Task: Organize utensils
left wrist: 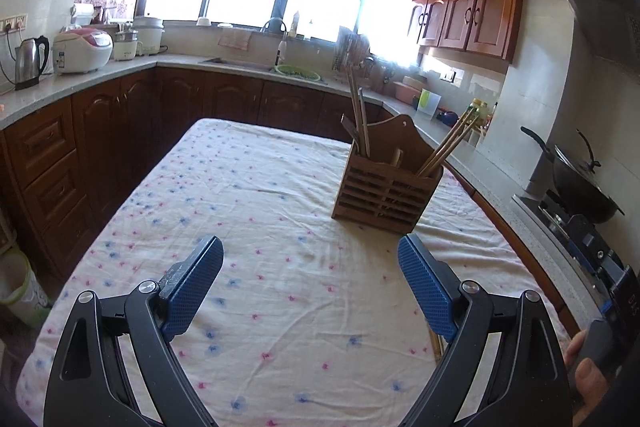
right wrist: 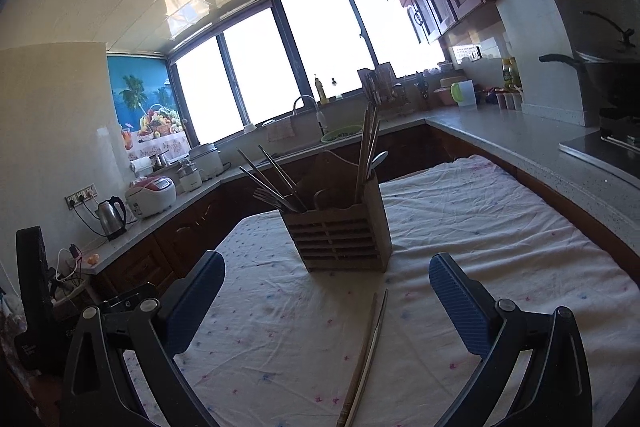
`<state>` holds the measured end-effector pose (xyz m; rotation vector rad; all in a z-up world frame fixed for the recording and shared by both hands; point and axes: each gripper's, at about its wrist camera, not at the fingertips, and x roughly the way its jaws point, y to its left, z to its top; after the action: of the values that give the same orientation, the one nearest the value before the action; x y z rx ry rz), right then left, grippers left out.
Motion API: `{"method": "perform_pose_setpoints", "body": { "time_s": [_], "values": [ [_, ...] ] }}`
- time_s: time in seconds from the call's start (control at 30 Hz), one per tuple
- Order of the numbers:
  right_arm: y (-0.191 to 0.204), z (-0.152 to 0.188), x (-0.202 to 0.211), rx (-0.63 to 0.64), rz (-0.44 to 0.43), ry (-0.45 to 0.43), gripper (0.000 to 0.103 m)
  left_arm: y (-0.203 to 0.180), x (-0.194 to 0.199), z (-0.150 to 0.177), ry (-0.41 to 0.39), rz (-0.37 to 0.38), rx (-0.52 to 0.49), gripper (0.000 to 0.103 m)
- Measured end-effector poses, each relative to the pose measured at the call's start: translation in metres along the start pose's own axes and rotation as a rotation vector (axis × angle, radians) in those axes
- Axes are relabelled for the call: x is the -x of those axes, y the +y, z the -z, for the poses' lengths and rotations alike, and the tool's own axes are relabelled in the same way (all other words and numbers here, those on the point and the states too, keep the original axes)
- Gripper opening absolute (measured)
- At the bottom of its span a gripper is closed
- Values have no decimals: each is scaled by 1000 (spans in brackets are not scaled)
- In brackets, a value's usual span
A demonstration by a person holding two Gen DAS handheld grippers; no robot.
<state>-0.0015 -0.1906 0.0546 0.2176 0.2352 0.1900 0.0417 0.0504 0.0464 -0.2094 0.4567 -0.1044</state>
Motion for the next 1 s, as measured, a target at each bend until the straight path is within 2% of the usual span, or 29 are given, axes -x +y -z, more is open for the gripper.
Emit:
{"method": "perform_pose_setpoints", "body": {
  "time_s": [0.03,0.07,0.17,0.23,0.37,0.63,1.0],
  "values": [
    [5,-4,7,30,10,-32,103,-2,7,-2,-27,-4,-13,96],
    [11,-7,15,64,23,-68,103,-5,13,-4,-61,-12,-27,103],
    [26,-9,35,166,71,-174,103,-14,25,-1,-140,-49,-69,103],
    [28,-5,39,186,75,-199,103,-17,27,5,-157,-64,-89,103],
    [17,13,32,152,61,-158,103,-21,21,23,-149,-89,-120,103],
    [5,50,33,176,127,-90,103,-21,8,59,-119,-139,-137,103],
    [7,66,33,200,143,-48,103,-30,8,79,-112,-152,-182,103]
  ]
}}
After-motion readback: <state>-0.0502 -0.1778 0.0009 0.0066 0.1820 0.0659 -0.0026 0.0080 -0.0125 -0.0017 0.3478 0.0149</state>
